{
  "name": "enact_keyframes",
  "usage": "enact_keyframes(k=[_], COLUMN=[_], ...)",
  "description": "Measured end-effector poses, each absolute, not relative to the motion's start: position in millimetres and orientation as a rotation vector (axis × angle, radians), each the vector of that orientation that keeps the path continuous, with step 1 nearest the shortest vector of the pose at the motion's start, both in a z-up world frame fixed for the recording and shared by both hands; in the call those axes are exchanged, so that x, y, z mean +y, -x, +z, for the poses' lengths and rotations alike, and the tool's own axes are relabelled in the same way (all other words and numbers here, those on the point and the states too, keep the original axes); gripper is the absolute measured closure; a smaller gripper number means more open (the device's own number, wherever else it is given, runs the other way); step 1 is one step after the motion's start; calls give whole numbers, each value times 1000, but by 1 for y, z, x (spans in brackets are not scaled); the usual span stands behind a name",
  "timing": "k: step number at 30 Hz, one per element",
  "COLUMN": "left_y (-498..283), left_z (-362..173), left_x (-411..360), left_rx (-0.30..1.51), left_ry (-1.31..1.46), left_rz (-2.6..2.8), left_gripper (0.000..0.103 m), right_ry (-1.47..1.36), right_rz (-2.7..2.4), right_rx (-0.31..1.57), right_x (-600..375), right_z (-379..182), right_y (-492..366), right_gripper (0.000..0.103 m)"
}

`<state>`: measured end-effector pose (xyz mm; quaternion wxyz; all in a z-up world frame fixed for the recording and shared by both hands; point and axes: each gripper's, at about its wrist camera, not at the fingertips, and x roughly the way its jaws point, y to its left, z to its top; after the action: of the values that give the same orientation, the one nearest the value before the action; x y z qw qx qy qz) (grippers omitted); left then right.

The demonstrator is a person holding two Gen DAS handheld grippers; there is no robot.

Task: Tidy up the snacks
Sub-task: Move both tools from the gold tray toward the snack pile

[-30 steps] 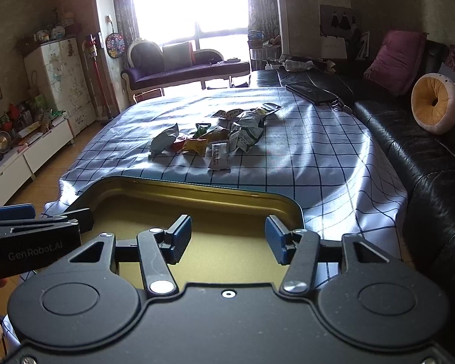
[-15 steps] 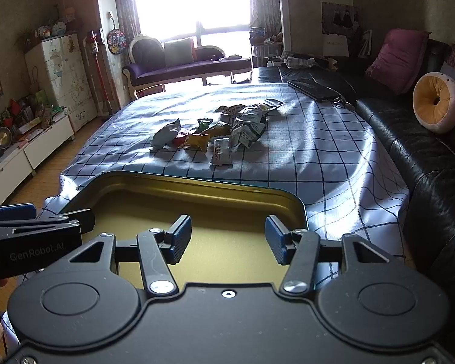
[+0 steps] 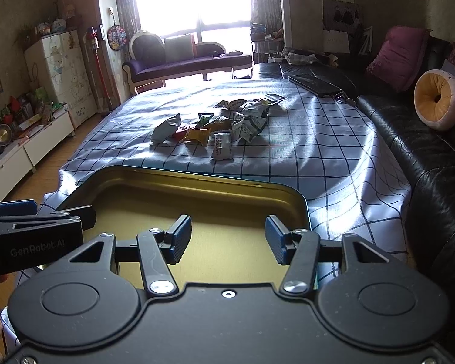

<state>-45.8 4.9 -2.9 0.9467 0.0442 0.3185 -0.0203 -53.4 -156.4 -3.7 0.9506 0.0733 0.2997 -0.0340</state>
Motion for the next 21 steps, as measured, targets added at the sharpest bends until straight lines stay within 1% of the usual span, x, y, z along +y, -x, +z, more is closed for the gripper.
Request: enact_keyframes(k=[9, 10, 14, 21], left_y=[32, 30, 22, 6], left_z=[-7, -8, -11, -12], left_x=[5, 4, 4, 8], left_rx=[660, 663, 685, 725], left_ry=[-110, -110, -108, -60], left_rz=[-55, -61, -93, -128], left_gripper=[22, 22, 31, 32], right_ry=[-168, -171, -189, -210], right_rz=[-60, -58, -59, -63], right_rx=[638, 639, 646, 647], right_x=[-159, -160, -163, -167], right_z=[-8, -8, -8, -8], right_y=[50, 50, 49, 46], right_gripper=[44, 44, 44, 44])
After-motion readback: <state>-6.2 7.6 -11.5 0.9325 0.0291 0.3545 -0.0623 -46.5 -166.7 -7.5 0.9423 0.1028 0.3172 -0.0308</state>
